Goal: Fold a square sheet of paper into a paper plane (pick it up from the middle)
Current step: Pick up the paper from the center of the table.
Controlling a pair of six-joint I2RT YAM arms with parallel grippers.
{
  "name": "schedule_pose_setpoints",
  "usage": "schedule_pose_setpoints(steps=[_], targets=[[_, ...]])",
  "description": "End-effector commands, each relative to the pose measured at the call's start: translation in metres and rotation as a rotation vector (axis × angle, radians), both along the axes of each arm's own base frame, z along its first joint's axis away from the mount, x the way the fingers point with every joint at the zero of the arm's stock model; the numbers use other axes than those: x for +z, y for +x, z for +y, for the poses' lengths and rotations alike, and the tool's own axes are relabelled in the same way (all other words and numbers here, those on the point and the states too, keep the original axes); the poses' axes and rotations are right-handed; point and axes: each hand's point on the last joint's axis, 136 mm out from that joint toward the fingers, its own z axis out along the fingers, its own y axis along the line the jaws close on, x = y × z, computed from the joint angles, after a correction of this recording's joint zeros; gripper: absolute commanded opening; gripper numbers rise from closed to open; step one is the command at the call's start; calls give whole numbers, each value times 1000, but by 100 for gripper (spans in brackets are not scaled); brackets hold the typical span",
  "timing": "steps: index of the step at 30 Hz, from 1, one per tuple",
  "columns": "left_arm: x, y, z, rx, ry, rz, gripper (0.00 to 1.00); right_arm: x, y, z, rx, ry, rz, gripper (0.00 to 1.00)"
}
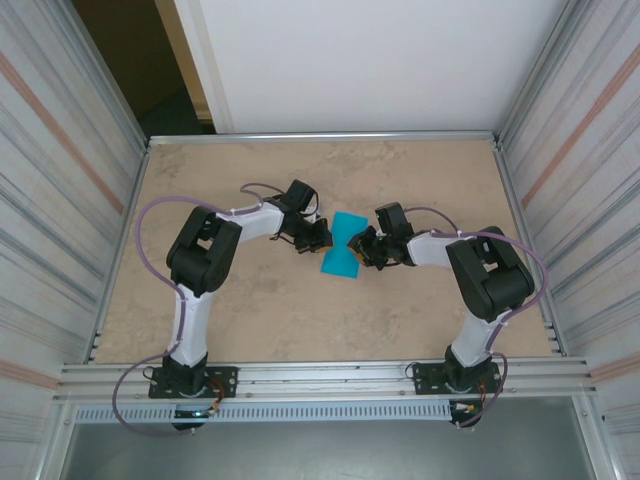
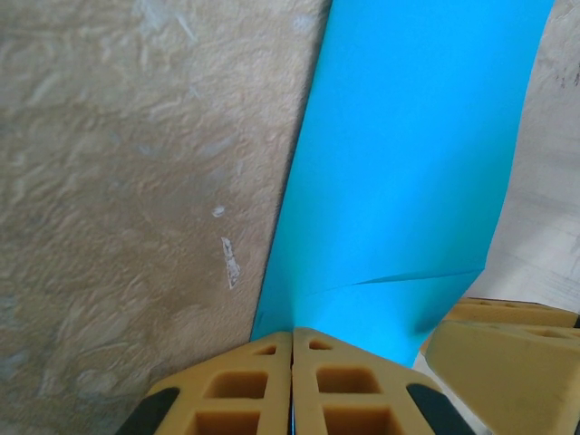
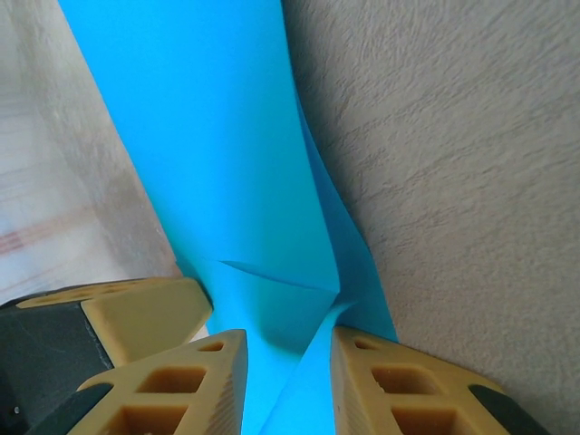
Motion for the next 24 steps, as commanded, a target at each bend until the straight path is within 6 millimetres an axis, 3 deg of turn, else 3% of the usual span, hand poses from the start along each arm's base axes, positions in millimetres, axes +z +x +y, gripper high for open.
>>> schedule_pose_setpoints(steps=[1,10,24], targets=[[-24,-20,23,28,100,93,8,-2,5,0,-7,-1,0,29],[-23,-20,25,30,101,93,8,6,9,-5,-14,-8,-38,21],[-10,-13,21,18,68,68,9,16,14,4,37,9,-112,17]])
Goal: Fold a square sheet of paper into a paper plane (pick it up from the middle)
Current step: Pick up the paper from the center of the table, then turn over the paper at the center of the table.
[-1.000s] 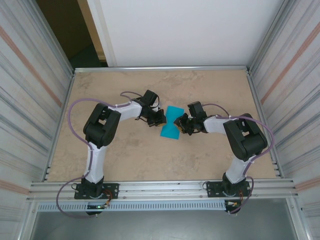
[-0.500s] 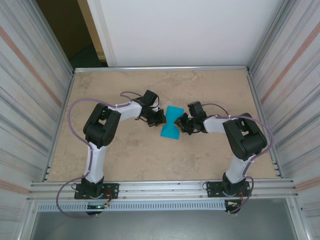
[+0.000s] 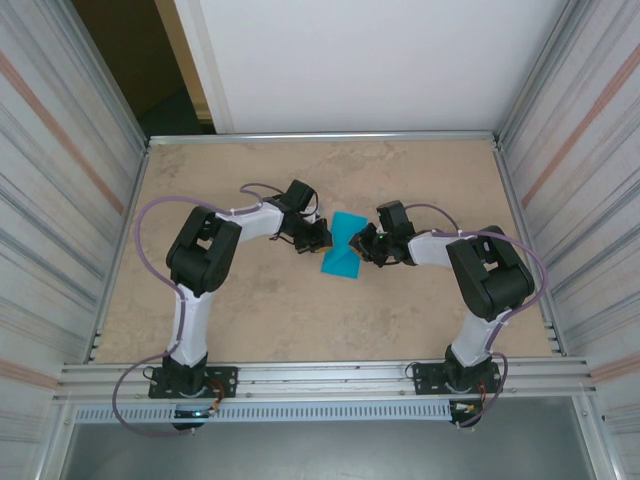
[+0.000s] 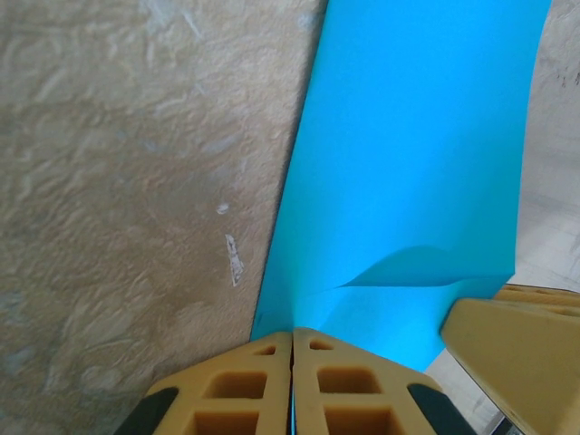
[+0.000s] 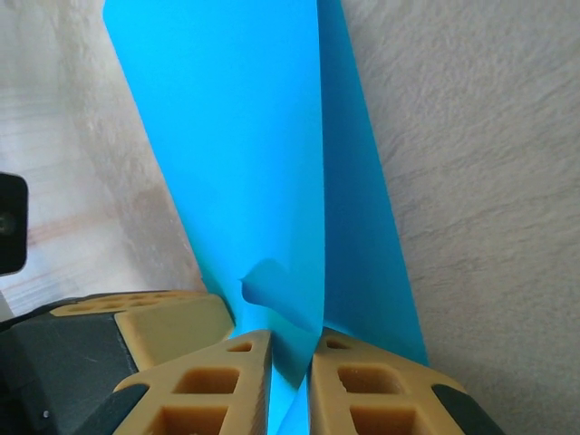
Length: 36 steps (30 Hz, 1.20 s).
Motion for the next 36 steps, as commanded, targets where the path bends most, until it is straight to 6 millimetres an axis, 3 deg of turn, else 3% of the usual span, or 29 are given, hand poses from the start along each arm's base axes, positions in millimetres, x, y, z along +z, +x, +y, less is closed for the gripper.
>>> schedule_pose_setpoints(steps=[1,8,14,19,22,28,31,36], targets=[[-6,-13,17,12,61,59,10,9,4,4,27,2,-54,17],[42,8,18,34,-30,-41,16,15,5,1,33,-19,-89,10],[76,22,53,156,-105,-116,28,40,12,4,66,-12,-194,4],[110,26,84,260,-223,-188,42,90,24,13,127,47,-345,3],[139,26,90,285,-320,-251,56,126,31,22,173,118,-431,3],[188,18,78,240,-517,-341,84,194,44,32,221,262,-545,3],[206,11,69,201,-606,-376,94,219,49,35,232,330,-567,3],[218,2,52,143,-631,-382,97,245,51,41,252,416,-593,4]])
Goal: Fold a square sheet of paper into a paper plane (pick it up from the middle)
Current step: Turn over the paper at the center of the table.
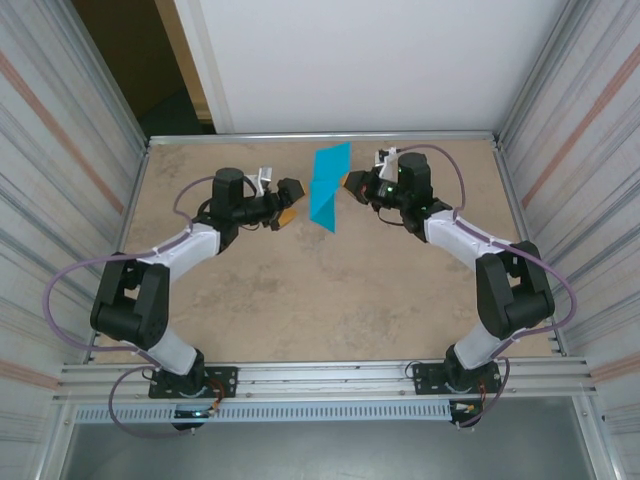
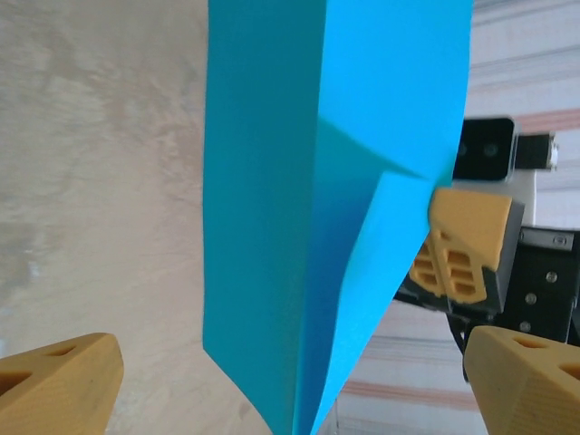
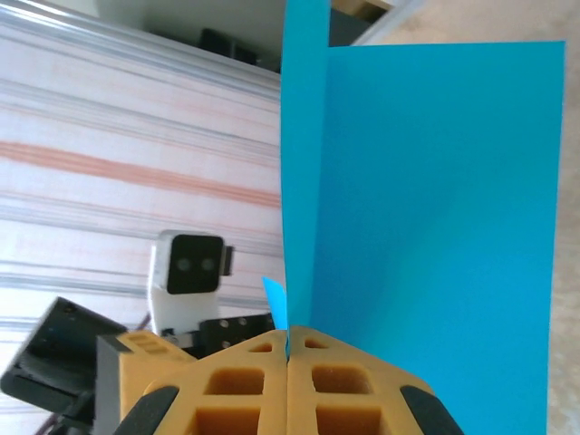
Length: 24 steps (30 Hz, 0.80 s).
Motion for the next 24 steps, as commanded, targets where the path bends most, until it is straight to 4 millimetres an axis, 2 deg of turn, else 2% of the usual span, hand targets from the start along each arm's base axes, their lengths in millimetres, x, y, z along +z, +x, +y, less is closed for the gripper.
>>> schedule_pose_setpoints(steps=[1,5,8,11,18,24], targets=[[34,-10,-14,-64,-70,-75,97,38,-6,8,64,91,-48,4],[42,-7,-19,-78,-112,-74,96,42,-8,9,82,103,-56,4],[48,-9,-28,-109,-148,-66,91,43,-11,10,91,128,-27,5],[52,-10,-34,-129,-176,-64,83,40,-13,9,93,124,-24,6],[61,-9,-33,-123,-199,-85,59,29,-16,3,83,113,-2,6],[66,-8,-32,-117,-198,-111,46,23,-18,-7,60,96,16,7]])
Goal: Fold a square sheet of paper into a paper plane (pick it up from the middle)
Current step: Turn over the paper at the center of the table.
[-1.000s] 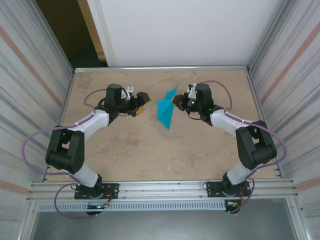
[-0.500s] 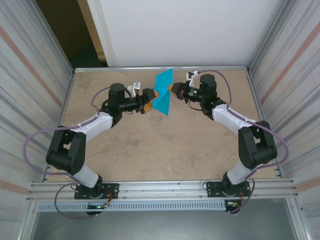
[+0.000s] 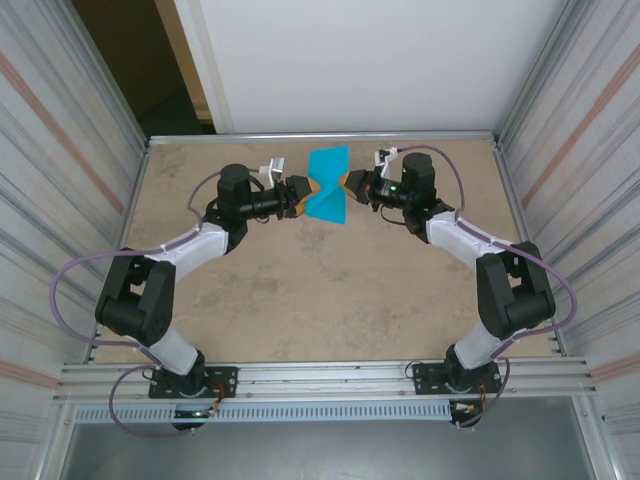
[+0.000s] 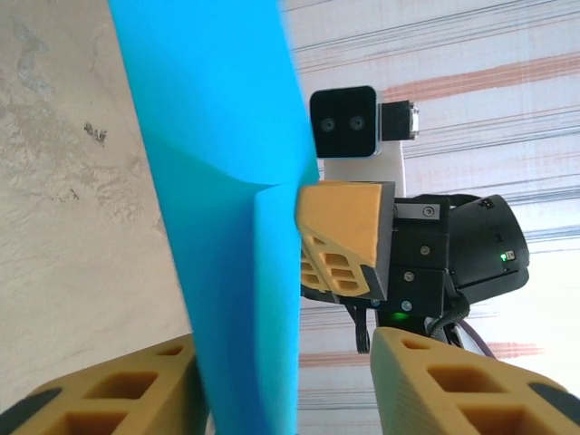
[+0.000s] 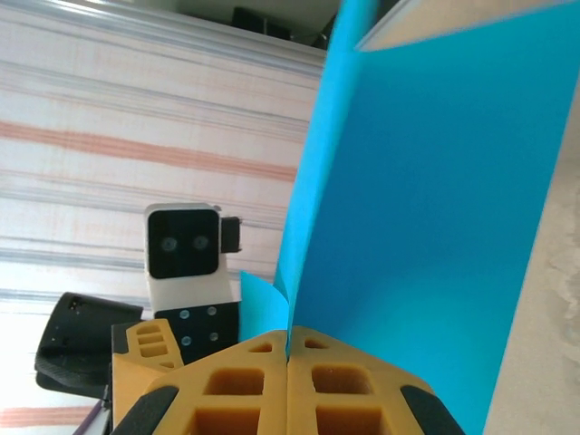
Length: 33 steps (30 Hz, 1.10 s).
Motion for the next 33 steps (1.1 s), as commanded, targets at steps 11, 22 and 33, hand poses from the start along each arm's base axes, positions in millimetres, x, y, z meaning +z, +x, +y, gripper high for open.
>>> schedule_pose_setpoints(steps=[11,22,33], targets=[[20,4,-4,-22,-25,-61,24,17,-12,-9,11,-23,-65,8],[11,8,1,-9,15,-49,7,-1,-12,-22,-44,-138,-34,39],[-37,3,51,103,591,-110,6,-37,-15,-96,-316,-450,37,70]])
